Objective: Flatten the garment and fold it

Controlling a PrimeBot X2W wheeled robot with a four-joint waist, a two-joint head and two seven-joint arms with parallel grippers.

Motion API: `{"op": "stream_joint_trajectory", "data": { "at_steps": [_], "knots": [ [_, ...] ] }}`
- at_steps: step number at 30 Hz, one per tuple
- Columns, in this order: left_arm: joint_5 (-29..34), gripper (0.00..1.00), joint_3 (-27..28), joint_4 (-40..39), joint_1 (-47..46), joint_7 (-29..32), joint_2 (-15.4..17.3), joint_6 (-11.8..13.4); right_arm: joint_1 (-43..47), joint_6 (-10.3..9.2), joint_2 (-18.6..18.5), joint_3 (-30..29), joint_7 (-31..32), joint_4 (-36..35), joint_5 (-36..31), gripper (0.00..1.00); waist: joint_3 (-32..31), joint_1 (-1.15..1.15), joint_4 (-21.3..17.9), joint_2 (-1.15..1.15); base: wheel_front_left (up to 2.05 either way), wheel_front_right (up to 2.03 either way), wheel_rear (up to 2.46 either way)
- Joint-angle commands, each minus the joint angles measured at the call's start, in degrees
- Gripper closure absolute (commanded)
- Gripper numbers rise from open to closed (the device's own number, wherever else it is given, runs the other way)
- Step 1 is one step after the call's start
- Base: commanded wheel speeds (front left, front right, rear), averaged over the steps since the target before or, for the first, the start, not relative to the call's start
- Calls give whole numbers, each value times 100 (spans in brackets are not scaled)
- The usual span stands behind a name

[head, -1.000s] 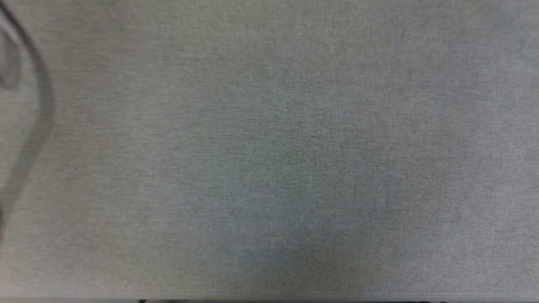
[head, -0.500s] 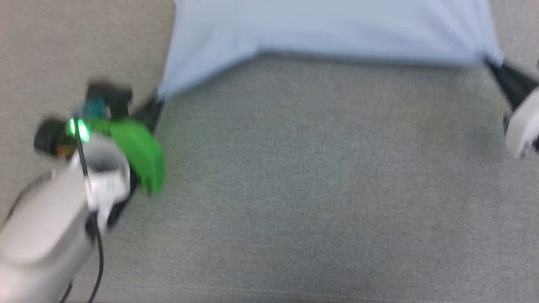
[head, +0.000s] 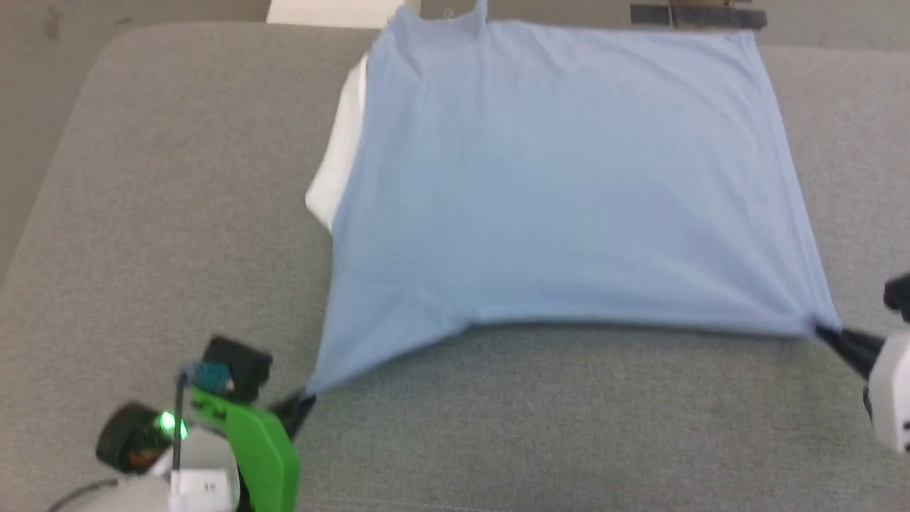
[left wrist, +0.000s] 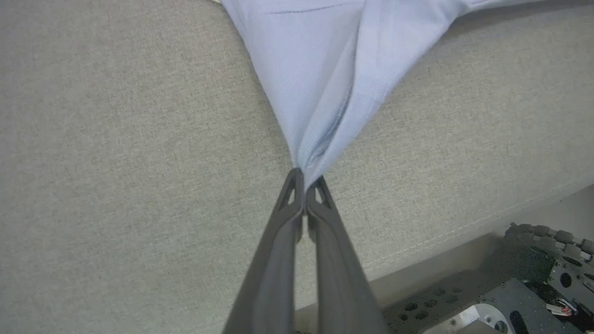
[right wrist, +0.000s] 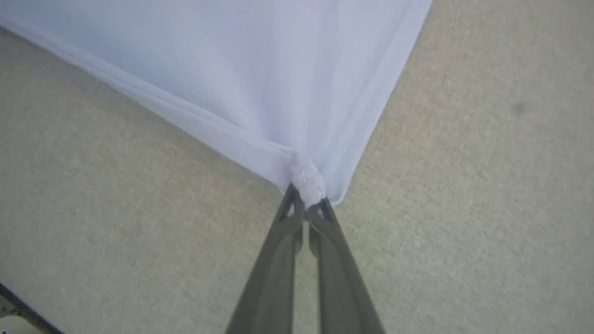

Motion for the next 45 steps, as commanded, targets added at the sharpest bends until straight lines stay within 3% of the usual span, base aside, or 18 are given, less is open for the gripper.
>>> {"op": "stream_joint_trajectory", "data": {
  "at_steps": [1, 8, 13, 25, 31, 45],
  "knots": [
    [-109, 100, -48, -100, 239, 69, 91, 81, 275, -10, -125, -70, 194, -126, 164, 100, -294, 1, 24, 0, 0, 0, 0],
    [-659, 100, -354, -589, 1035, 515, 418, 296, 1399, -10, -550, -388, 1117, -851, 759, 100, -524, 1, -16, 0, 0, 0, 0],
    [-592, 100, -414, -710, 1080, 539, 471, 327, 1812, -10, -618, -800, 1280, -1170, 768, 100, -497, 1, -39, 0, 0, 0, 0],
    [-37, 100, 244, -640, -296, 56, -94, 144, 1756, -10, -206, -2054, 1036, -1833, 680, 100, 10, 1, -115, 0, 0, 0, 0],
    [193, 100, 726, -263, -1162, -350, -450, 74, 1413, -10, 55, -2671, 1025, -1933, 242, 100, 566, 1, -194, 0, 0, 0, 0],
    [550, 100, 686, 1047, -2203, -373, -897, -291, 487, -10, 727, -2961, 1432, -1452, -797, 100, 1351, 1, -304, 0, 0, 0, 0]
  ]
}}
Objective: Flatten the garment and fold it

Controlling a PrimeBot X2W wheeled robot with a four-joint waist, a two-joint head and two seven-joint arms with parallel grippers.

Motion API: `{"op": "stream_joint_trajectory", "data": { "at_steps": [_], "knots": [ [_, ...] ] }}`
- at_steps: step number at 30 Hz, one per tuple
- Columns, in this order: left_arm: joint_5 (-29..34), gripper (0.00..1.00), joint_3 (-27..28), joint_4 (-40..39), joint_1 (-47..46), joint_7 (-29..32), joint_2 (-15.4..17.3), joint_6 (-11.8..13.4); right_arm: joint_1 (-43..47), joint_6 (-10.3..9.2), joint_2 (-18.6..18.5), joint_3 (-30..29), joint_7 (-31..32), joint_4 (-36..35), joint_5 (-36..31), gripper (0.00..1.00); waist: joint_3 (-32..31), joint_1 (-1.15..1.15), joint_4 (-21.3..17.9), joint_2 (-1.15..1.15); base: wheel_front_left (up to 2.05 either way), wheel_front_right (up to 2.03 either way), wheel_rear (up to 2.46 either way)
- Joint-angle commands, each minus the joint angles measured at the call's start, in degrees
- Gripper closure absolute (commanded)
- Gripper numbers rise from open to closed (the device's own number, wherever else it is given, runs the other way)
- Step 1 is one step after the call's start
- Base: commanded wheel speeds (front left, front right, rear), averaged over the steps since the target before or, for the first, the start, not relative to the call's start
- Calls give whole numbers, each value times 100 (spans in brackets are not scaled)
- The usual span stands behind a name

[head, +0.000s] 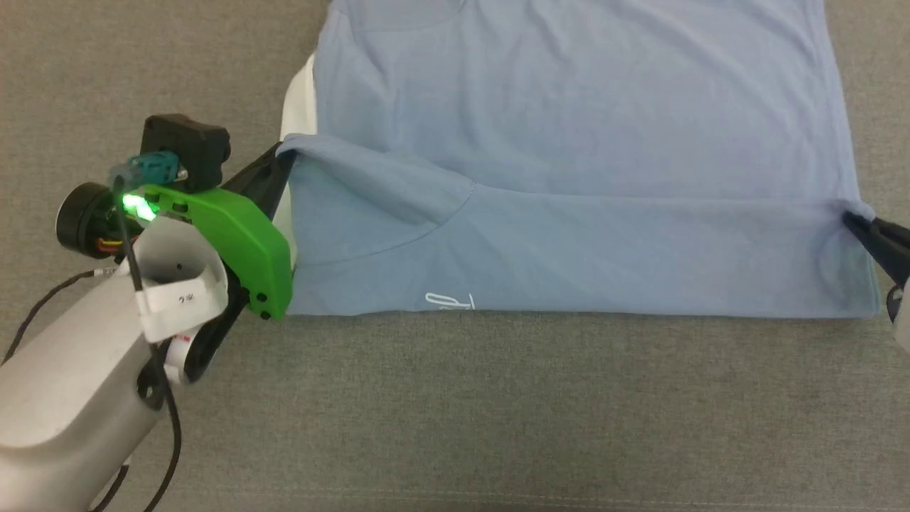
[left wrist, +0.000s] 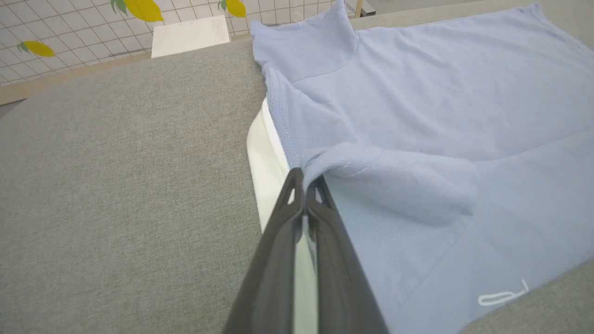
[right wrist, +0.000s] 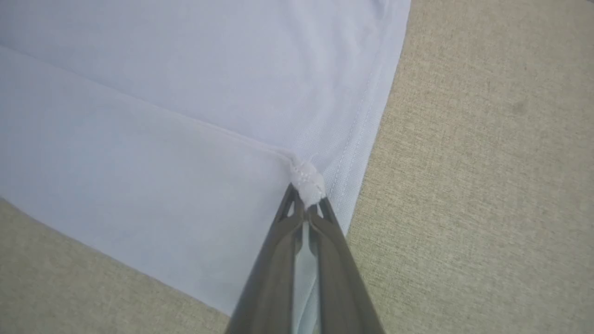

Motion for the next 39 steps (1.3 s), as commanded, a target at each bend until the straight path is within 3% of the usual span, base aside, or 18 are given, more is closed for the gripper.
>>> {"op": "stream_joint_trajectory", "data": {
  "at_steps": [1, 13, 14, 15, 16, 17, 22, 26, 33, 39],
  "knots": [
    [103, 100, -28, 129, -150, 22, -57, -44, -159, -10, 76, 7, 16, 57, -90, 100, 195, 0, -46, 0, 0, 0, 0],
    [236, 100, -312, 1499, -433, -18, -515, -283, -794, -10, 594, 105, -67, 895, -817, 100, 435, 0, -23, 0, 0, 0, 0],
    [234, 85, -314, 1564, -441, -39, -552, -280, -805, -10, 618, 106, -72, 937, -826, 100, 418, 0, -16, 0, 0, 0, 0],
    [248, 8, -332, 1636, -451, -71, -598, -287, -813, -10, 644, 95, -68, 994, -832, 100, 386, 0, -5, 0, 0, 0, 0],
    [257, 0, -333, 1687, -459, -110, -640, -277, -821, -10, 655, 81, -76, 1025, -850, 75, 358, 0, 2, 0, 0, 0, 0],
    [267, 0, -340, 1747, -465, -156, -691, -272, -827, -10, 664, 55, -116, 1051, -879, 0, 305, 0, 15, 0, 0, 0, 0],
    [246, 0, -268, 1850, -448, -448, -867, -227, -790, -10, 660, -59, -423, 925, -969, 0, 24, 0, 63, 0, 0, 0, 0],
    [166, 0, 58, 1757, -319, -1049, -1053, 49, -653, -10, 815, -425, -936, 692, -1078, 0, -261, 0, 93, 0, 0, 0, 0],
    [105, 0, 280, 1478, 310, -1845, -1303, 456, 91, -10, 1498, -1424, -1866, 199, -1782, 0, -729, 0, 122, 0, 0, 0, 0],
    [279, 0, 134, 1201, 911, -1981, -1191, 867, 866, -10, 2285, -2255, -1974, -238, -2523, 0, -954, 0, 76, 0, 0, 0, 0]
  ]
}}
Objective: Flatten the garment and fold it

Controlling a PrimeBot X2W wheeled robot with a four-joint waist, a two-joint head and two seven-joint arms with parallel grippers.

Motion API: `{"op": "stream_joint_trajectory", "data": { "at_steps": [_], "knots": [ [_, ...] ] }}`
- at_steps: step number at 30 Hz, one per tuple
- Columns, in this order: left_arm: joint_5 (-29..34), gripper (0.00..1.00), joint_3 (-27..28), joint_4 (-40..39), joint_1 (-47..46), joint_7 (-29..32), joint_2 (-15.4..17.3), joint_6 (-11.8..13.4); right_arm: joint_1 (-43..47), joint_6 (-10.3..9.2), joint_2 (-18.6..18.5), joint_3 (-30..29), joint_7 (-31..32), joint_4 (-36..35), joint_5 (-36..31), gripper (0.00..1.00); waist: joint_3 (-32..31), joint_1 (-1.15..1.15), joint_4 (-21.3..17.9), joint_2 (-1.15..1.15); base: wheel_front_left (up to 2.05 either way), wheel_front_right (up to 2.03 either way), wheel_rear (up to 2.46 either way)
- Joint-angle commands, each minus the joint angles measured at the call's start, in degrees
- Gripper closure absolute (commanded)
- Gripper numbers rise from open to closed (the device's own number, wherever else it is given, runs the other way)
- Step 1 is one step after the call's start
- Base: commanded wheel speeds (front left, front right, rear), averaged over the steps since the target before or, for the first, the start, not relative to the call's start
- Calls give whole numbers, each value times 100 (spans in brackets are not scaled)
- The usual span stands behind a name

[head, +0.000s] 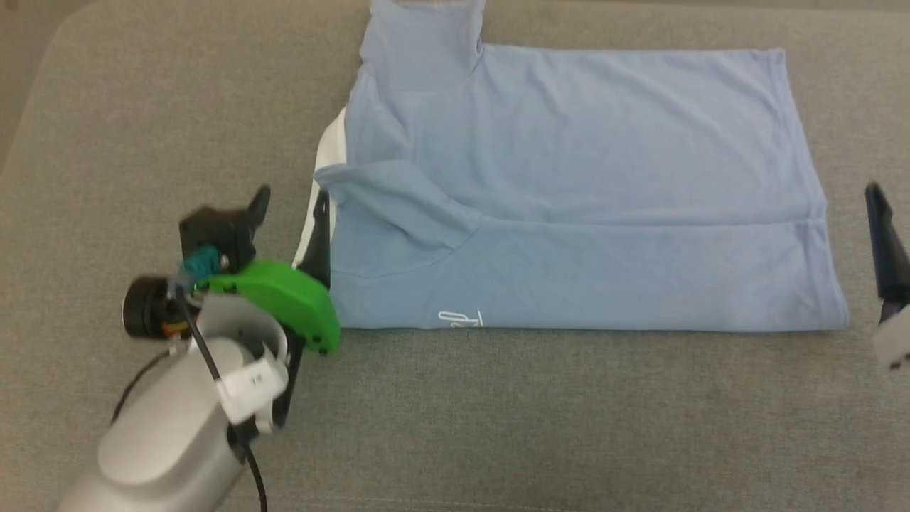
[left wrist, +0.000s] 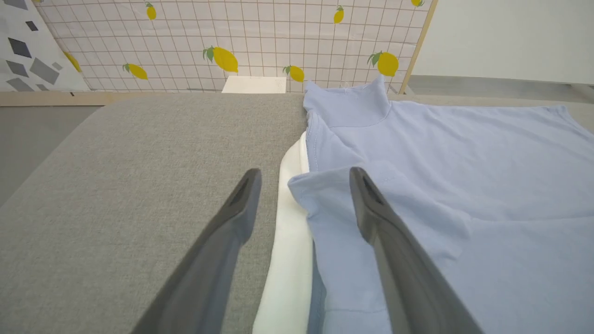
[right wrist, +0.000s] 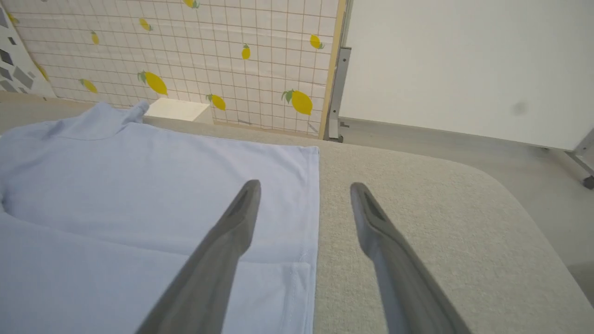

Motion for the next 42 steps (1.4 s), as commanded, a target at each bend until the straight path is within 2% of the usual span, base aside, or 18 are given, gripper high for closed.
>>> {"op": "stream_joint_trajectory", "data": {
  "at_steps": [1, 5, 10, 16, 23, 28, 29, 30, 31, 32, 38, 42],
  "knots": [
    [53, 0, -53, -58, 152, 20, 69, 95, 182, -10, 193, -117, 54, -119, -174, 0, -131, 0, -29, 0, 0, 0, 0],
    [69, 0, -316, -217, 447, 429, 214, 252, 634, -10, 654, -317, 457, -415, -596, 0, -158, 0, -64, 0, 0, 0, 0],
    [-42, 0, -562, -429, 626, 1237, 442, 482, 949, -10, 1117, -566, 865, -807, -834, 0, -73, 0, -127, 0, 0, 0, 0],
    [-127, 0, -626, -655, 615, 1847, 600, 798, 1113, -10, 1338, -600, 1033, -1102, -964, 0, 126, 0, -220, 0, 0, 0, 0],
    [-115, 0, -654, -474, 478, 2382, 706, 1218, 1092, -10, 1445, -603, 1083, -1254, -1022, 0, 410, 0, -359, 0, 0, 0, 0],
    [-211, 0, -783, -391, 483, 2772, 710, 1281, 1042, -10, 1490, -635, 1063, -1286, -1032, 0, 590, 0, -429, 0, 0, 0, 0],
    [-279, 4, -804, -394, 508, 2848, 682, 1249, 1031, -10, 1498, -649, 1057, -1285, -1039, 0, 613, 0, -434, 0, 0, 0, 0],
    [-324, 39, -818, -393, 527, 2889, 663, 1220, 1024, -10, 1502, -659, 1054, -1281, -1047, 0, 623, 0, -435, 0, 0, 0, 0],
    [-363, 94, -823, -395, 540, 2897, 636, 1177, 1019, -10, 1503, -674, 1062, -1270, -1064, 0, 631, 0, -434, 0, 0, 0, 0],
    [-387, 100, -816, -398, 547, 2874, 611, 1145, 1015, -10, 1496, -680, 1073, -1260, -1079, 0, 633, 0, -432, 0, 0, 0, 0],
    [-416, 100, -692, -386, 562, 2488, 443, 1011, 982, -10, 1320, -753, 1373, -1133, -1132, 0, 432, 0, -298, 0, 0, 0, 0],
    [-328, 100, -613, -504, 509, 2217, 445, 955, 876, -10, 1170, -808, 1921, -950, -1128, 0, 310, 0, -170, 0, 0, 0, 0]
  ]
}}
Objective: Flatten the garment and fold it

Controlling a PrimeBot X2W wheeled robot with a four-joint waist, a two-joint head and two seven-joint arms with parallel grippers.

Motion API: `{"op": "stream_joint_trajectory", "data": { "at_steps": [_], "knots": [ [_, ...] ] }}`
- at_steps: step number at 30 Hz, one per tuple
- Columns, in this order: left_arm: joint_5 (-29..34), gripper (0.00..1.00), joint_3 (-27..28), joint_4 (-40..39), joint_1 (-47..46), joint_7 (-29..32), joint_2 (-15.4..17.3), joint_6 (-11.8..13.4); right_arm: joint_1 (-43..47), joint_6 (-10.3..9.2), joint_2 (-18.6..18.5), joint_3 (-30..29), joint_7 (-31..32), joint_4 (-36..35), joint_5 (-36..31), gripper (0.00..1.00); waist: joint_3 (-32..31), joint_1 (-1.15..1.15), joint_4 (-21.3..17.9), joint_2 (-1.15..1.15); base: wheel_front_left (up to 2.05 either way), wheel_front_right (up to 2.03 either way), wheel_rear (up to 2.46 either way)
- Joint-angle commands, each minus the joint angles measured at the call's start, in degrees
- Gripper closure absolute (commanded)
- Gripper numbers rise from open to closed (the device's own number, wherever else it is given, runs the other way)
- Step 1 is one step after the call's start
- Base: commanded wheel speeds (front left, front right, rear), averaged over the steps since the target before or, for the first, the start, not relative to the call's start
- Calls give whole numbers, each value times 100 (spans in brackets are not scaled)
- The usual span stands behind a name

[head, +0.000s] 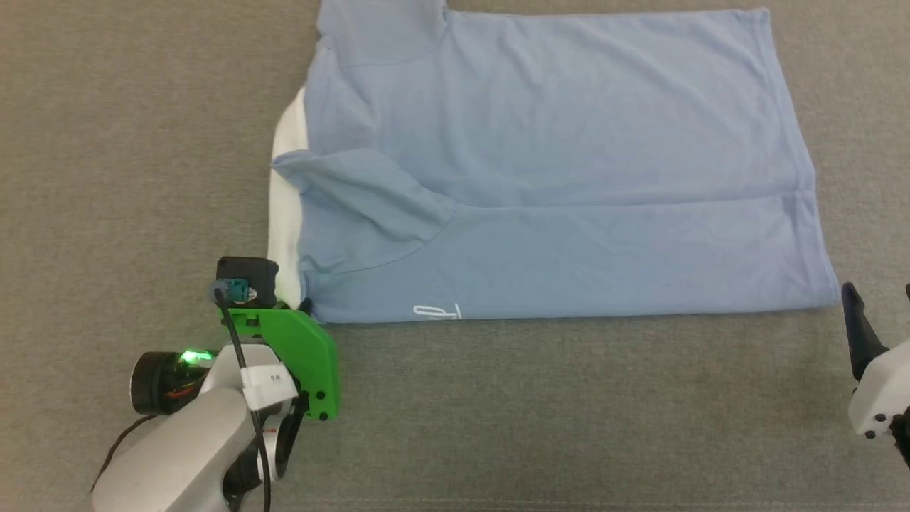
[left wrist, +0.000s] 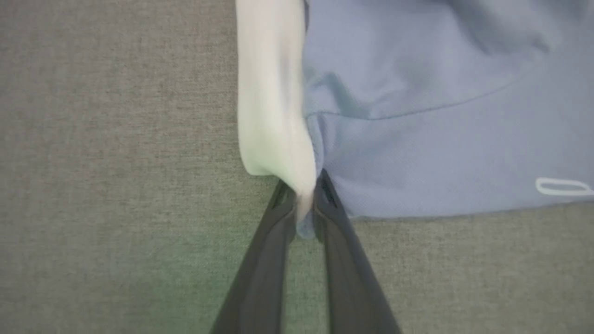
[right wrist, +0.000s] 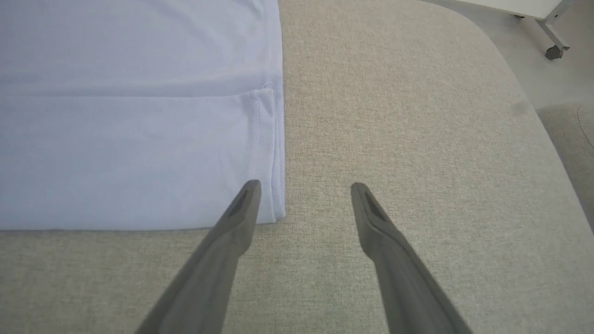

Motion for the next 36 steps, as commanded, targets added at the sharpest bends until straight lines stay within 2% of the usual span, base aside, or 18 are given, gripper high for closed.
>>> {"op": "stream_joint_trajectory", "data": {
  "at_steps": [1, 9, 16, 17, 18, 19, 27, 36],
  "knots": [
    [47, 100, 0, -23, 65, -74, -5, -37, -170, -10, -49, 18, 223, 78, 10, 0, -111, 0, 143, 0, 0, 0, 0],
    [278, 100, -19, -588, -95, -183, 141, -41, -771, -10, -74, -108, 1555, 705, 9, 0, 63, 0, 354, 0, 0, 0, 0],
    [385, 100, -147, -784, -199, -102, 135, -71, -1044, -10, -1, -54, 2045, 1128, -185, 0, 290, 0, 488, 0, 0, 0, 0],
    [389, 100, -162, -785, -206, -88, 127, -72, -1036, -10, -2, 9, 2111, 1177, -174, 18, 308, 0, 502, 0, 0, 0, 0],
    [392, 100, -174, -783, -210, -79, 122, -73, -1024, -10, -10, 49, 2154, 1207, -157, 53, 321, 0, 513, 0, 0, 0, 0],
    [393, 100, -184, -773, -212, -74, 116, -76, -1003, -10, -29, 106, 2196, 1234, -134, 100, 325, 0, 523, 0, 0, 0, 0],
    [339, 100, -205, -580, -129, -88, 184, -148, -858, -10, -175, 101, 2177, 1136, -17, 100, 9, 0, 477, 0, 0, 0, 0],
    [189, 100, -222, -624, 136, 30, 532, -247, -455, -10, -374, -90, 2521, 487, 458, 100, -584, 0, 360, 0, 0, 0, 0]
  ]
}}
